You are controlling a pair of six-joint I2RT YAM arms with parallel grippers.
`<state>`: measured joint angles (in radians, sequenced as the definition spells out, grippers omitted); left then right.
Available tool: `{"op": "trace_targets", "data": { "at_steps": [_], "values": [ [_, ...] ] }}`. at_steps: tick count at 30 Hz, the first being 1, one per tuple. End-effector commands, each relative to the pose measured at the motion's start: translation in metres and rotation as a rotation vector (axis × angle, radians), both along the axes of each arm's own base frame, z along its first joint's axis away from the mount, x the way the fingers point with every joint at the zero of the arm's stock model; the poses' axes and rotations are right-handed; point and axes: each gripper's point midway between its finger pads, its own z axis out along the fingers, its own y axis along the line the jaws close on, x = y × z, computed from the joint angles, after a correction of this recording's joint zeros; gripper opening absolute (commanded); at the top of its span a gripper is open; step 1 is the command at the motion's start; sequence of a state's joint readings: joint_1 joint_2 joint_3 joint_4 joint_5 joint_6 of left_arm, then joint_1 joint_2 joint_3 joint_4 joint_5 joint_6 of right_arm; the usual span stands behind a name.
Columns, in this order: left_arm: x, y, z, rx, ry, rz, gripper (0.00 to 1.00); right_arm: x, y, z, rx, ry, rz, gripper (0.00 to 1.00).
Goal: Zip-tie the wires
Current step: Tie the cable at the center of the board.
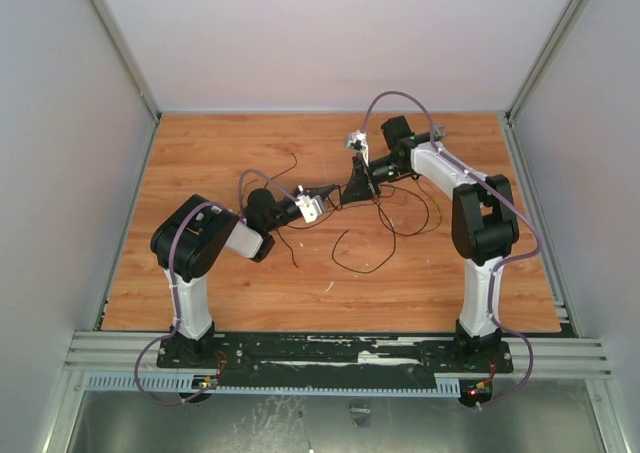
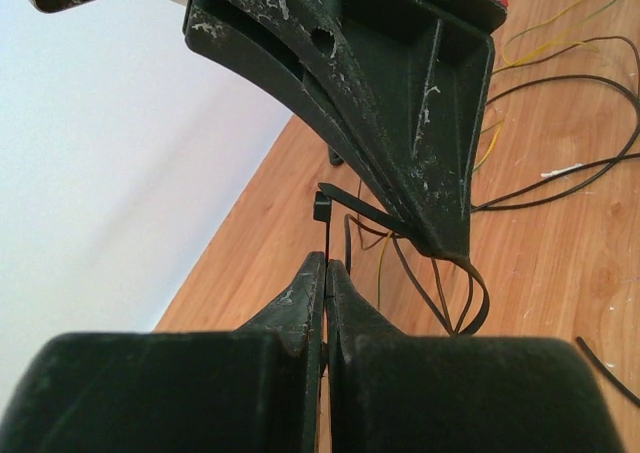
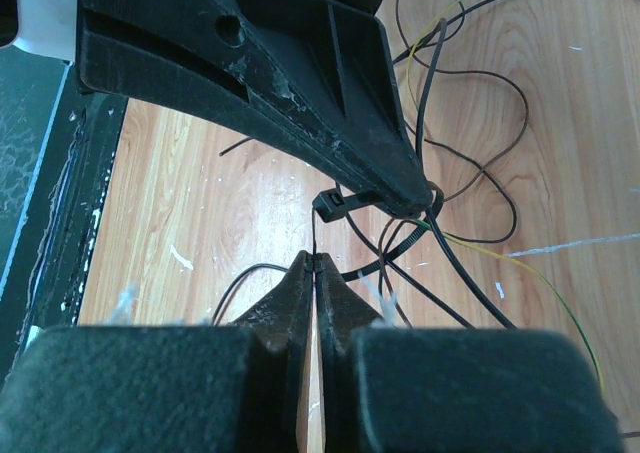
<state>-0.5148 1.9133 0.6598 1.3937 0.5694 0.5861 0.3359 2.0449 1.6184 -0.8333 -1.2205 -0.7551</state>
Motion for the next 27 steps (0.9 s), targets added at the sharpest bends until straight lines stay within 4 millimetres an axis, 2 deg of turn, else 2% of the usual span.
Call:
{"op": "trace_targets", "data": {
  "at_steps": [1, 9, 27],
  "values": [
    [-0.002, -0.004, 0.015, -0.031, -0.045, -0.012, 0.0, 0.001, 0.005, 0.0, 0.009, 0.013, 0.01, 0.0],
    [-0.002, -0.004, 0.017, -0.039, -0.048, -0.013, 0.0, -0.006, 0.002, -0.013, -0.009, 0.038, 0.011, 0.0],
    [-0.005, -0.005, 0.016, -0.035, -0.05, -0.02, 0.0, 0.002, 0.005, -0.006, -0.002, 0.024, 0.009, 0.0]
  ]
}}
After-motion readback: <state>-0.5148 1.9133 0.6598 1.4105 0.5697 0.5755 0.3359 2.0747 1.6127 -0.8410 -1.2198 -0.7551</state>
